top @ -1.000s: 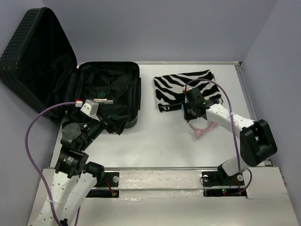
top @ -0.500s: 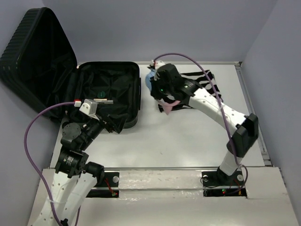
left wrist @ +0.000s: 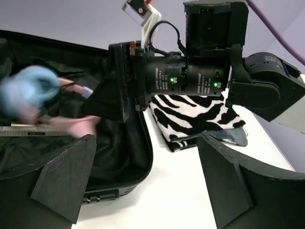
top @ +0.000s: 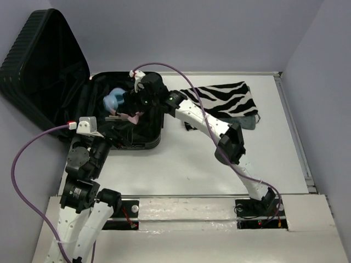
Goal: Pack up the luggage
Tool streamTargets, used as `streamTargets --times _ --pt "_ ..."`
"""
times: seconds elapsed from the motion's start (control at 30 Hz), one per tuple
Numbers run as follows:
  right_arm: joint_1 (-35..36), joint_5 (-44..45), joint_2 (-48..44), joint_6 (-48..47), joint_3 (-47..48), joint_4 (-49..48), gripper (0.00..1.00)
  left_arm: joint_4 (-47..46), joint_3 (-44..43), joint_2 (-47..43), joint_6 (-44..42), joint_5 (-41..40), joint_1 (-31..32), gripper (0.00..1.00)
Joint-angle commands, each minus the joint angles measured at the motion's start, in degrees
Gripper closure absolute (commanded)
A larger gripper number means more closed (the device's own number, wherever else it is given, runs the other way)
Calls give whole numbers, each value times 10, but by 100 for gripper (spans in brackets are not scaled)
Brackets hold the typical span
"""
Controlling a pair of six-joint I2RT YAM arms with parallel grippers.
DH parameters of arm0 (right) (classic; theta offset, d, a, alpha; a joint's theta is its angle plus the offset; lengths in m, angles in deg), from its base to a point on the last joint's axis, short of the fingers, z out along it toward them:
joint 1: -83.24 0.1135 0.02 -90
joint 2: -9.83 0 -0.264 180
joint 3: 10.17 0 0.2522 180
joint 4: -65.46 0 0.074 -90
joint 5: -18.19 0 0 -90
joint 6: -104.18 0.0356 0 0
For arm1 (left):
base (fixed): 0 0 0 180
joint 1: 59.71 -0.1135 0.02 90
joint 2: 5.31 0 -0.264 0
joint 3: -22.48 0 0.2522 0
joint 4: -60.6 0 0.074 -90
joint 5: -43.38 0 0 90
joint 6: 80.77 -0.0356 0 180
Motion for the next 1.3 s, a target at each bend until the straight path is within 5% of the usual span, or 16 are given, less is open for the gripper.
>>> streamTargets --times 0.0,0.1,0.3,0.5,0.6,0.7,0.83,1.0,1.17,1.27 --pt "-21 62 -109 -19 -78 -46 8 -16 -12 -2 2 -11 -3 1" --pt "-43 102 -246 -34 -300 -85 15 -22 -10 -3 3 19 -3 1" --pt "-111 145 -353 -16 -553 -133 40 -35 -2 7 4 42 -3 1" --pt "-138 205 -289 -48 -570 -95 24 -51 3 30 11 81 -6 1" --pt "-143 217 -246 -60 -545 -82 25 -59 6 45 21 107 -13 1" --pt "-143 229 -189 -68 -524 -58 35 -67 10 71 35 137 -15 1" --pt "-143 246 -190 -29 -567 -49 69 -77 12 114 52 191 -14 1" --pt "-143 236 -291 43 -747 -59 89 -117 15 153 88 228 1 1" --pt "-143 181 -456 144 -949 -108 91 -136 5 210 103 179 63 1" --pt "-143 181 -569 192 -1039 -116 77 -139 -12 256 107 131 129 1"
